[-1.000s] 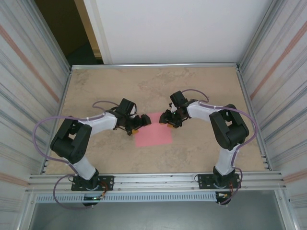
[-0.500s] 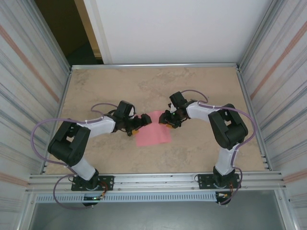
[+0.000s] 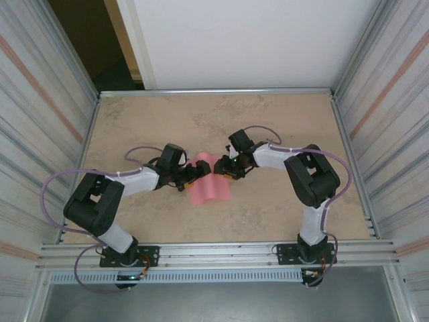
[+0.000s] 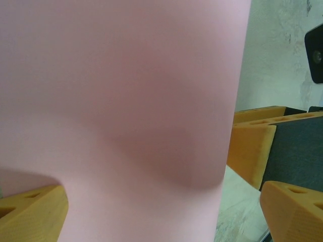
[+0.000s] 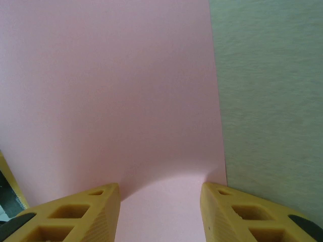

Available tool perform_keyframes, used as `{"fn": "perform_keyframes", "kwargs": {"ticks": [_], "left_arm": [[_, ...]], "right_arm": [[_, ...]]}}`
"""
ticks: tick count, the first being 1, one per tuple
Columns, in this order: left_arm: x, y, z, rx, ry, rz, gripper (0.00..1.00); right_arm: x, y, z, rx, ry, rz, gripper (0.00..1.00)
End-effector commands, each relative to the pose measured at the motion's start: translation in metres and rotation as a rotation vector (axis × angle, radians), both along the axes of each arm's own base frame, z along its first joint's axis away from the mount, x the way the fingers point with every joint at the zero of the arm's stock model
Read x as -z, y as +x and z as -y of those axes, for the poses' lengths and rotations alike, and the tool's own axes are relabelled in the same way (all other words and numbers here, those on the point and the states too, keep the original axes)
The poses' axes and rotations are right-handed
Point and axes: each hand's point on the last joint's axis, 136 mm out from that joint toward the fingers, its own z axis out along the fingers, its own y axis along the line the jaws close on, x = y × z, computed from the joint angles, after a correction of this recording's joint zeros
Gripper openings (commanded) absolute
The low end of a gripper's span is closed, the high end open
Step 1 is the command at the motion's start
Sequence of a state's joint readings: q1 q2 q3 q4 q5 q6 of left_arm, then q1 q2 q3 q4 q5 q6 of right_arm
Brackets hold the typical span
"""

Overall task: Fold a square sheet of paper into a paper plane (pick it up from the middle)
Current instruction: First fold in half a square sheet of paper at the center of the table.

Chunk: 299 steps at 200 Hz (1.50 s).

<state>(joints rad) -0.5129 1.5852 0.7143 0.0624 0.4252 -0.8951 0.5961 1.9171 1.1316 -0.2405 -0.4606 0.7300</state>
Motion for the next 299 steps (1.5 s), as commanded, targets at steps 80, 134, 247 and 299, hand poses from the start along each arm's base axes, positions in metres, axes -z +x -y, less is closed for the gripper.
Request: {"fn": "perform_keyframes", "kwargs": {"ticks": [80,134,247,299], "left_arm": [[0.044,-0.03,-0.031,-0.009,0.205,-0.188,0.84],[0.056,-0.034,-0.036,-0.005,0.249,-0.222,0.73],[0.036,-0.018,-0.029,0.096,0.251,-0.09,0.38],[-0.003,-0.005,-0.009,0.149,0.102,0.05,0.31]], "right_arm": [[0.019,-0.012,-0.017,0.013,0.02,-0.068,0.43],[0.019,-0.013,-0.013,0.041,0.066,-0.082,0.42],[-0.05,0.011,0.048,0.213,0.176,0.122,0.51],[-0.067,-0.001,0.095,0.313,0.193,0.177,0.54]]}}
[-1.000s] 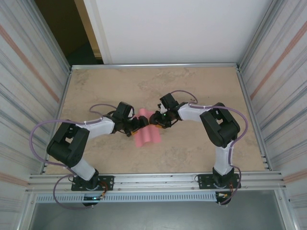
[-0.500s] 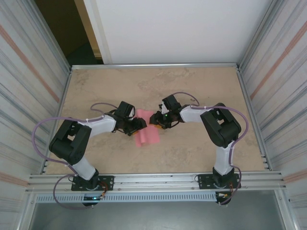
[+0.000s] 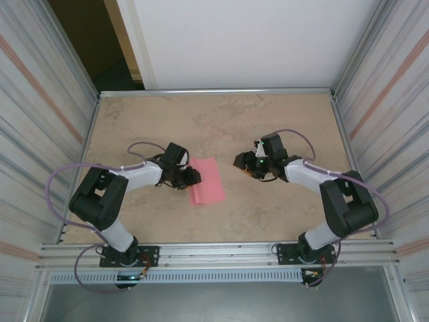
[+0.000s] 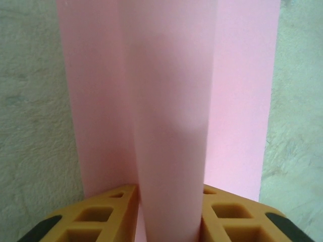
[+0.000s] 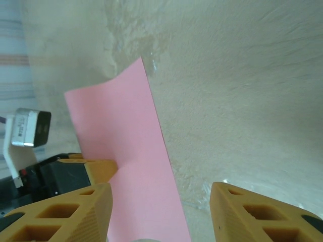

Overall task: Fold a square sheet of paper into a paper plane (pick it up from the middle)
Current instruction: First fold in half a square sheet of paper at the center of the table.

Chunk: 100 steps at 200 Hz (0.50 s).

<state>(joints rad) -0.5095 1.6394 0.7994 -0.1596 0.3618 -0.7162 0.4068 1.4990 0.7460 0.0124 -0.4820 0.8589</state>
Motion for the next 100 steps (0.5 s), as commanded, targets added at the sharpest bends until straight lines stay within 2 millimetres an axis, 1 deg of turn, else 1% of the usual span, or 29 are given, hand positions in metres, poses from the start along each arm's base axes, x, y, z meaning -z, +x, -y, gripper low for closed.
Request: {"fn": "perform_keyframes", "kwargs": {"ticks": [1,23,44,71,100], "left_arm": [[-0.026,0.003,0.009,0.057,-0.093,0.08,0.31],[-0.057,0.006,0.022,0.085,-0.198,0.14,0.3],[-0.09,0.007,0.032,0.101,-0.308,0.186,0.3],[-0.13,0.008,0.043,0.118,-0.438,0.248,0.29],[-0.159,0.009,0.054,0.138,-0.549,0.272,0.29]], "right_arm": [[-0.007,-0.003,0.014,0.043,0.014,0.017,0.54],[-0.023,-0.003,0.022,0.052,0.063,0.042,0.56],[-0.041,-0.002,0.022,0.029,0.131,0.067,0.6],[-0.06,0.0,0.021,0.0,0.225,0.092,0.68],[-0.074,0.002,0.014,-0.048,0.287,0.108,0.76]]}}
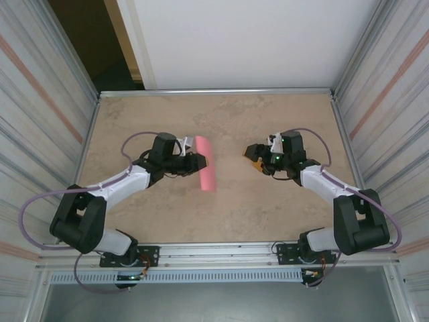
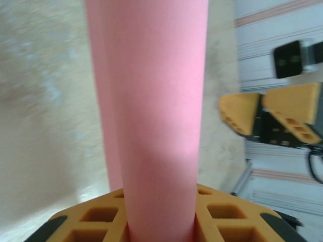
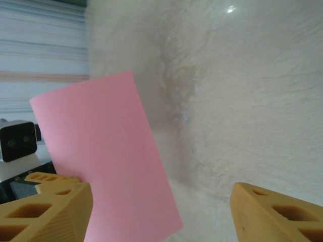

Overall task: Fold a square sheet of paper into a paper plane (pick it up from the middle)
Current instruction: First fold in half a square sheet of paper at the center of the table.

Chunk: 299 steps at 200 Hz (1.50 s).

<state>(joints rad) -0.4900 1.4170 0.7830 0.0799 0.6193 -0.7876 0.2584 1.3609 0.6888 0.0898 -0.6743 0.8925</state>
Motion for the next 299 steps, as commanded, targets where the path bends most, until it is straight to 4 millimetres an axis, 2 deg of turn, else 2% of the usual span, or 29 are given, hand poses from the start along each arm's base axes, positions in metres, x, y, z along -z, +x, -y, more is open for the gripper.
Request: {"fn": "perform_keyframes", "kwargs": {"ticks": [1,21,75,112,135,164,211,241,270,299], "left_arm": [[-0.037,-0.001,0.012,0.048,-0.143,0.029,0.29],[-0.055,0.001,0.019,0.066,-0.216,0.037,0.29],[-0.097,0.002,0.028,0.111,-0.342,0.05,0.29],[-0.122,0.0,0.031,0.133,-0.408,0.061,0.29],[-0.128,-0.001,0.03,0.143,-0.425,0.067,0.29],[-0.128,0.001,0.024,0.13,-0.429,0.063,0.29],[-0.116,0.002,0.012,0.107,-0.396,0.045,0.29],[-0.107,0.004,0.005,0.091,-0.374,0.031,0.29],[-0.102,0.006,0.002,0.085,-0.369,0.017,0.29],[-0.097,0.008,0.002,0.085,-0.361,0.006,0.29]], "right_arm": [[-0.024,-0.004,-0.012,-0.077,0.098,0.035,0.76],[-0.038,-0.002,-0.021,-0.117,0.165,0.057,0.8],[-0.05,0.008,-0.043,-0.166,0.258,0.058,0.91],[-0.072,0.012,-0.066,-0.232,0.305,0.088,0.93],[-0.088,0.014,-0.075,-0.248,0.354,0.102,0.93],[-0.105,0.013,-0.077,-0.265,0.409,0.12,0.91],[-0.114,0.008,-0.074,-0.277,0.423,0.14,0.8],[-0.119,0.008,-0.07,-0.27,0.414,0.157,0.67],[-0.112,0.009,-0.067,-0.257,0.397,0.152,0.56],[-0.108,0.011,-0.069,-0.26,0.387,0.142,0.4]]}}
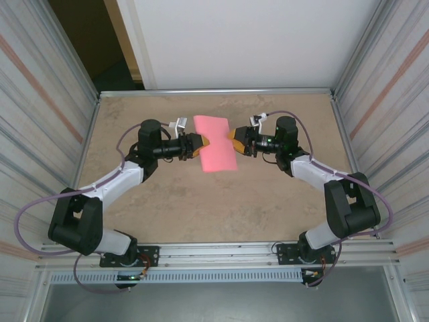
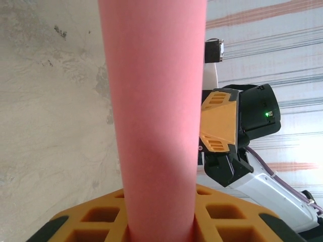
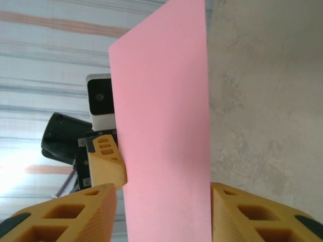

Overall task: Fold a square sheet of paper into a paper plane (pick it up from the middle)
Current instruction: First fold in half a square sheet of paper at the center of the table.

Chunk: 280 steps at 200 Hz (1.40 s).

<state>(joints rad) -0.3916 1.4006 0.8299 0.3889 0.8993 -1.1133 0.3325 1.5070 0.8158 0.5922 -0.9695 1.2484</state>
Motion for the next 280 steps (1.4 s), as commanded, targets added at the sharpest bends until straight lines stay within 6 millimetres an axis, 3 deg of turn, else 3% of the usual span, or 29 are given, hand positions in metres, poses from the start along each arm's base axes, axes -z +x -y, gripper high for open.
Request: {"fn": "perform_keyframes", "kwargs": {"ticks": [1,85,116,152,174,194,226,280], "left_arm": [[-0.002,-0.008,-0.002,0.033,0.002,0.024,0.29],[0.016,-0.004,-0.009,0.019,0.03,-0.017,0.34],[0.035,0.001,-0.025,-0.038,0.106,-0.049,0.57],[0.077,0.003,-0.069,-0.194,0.318,-0.096,0.86],[0.09,0.0,-0.088,-0.255,0.373,-0.1,0.94],[0.093,-0.002,-0.094,-0.275,0.387,-0.092,0.98],[0.093,-0.001,-0.093,-0.278,0.375,-0.09,0.99],[0.104,-0.006,-0.09,-0.277,0.352,-0.12,0.99]], "right_arm": [[-0.009,-0.001,0.0,-0.015,0.0,0.04,0.4],[0.007,0.005,0.002,-0.002,-0.089,0.035,0.02],[0.005,0.013,0.015,0.055,-0.118,0.032,0.0],[0.001,0.018,0.05,0.151,-0.279,0.05,0.0],[-0.006,0.017,0.067,0.189,-0.378,0.086,0.0],[-0.016,0.015,0.071,0.2,-0.424,0.111,0.0],[-0.013,0.014,0.049,0.156,-0.443,0.112,0.0],[0.043,0.019,-0.016,0.051,-0.379,-0.025,0.0]]}}
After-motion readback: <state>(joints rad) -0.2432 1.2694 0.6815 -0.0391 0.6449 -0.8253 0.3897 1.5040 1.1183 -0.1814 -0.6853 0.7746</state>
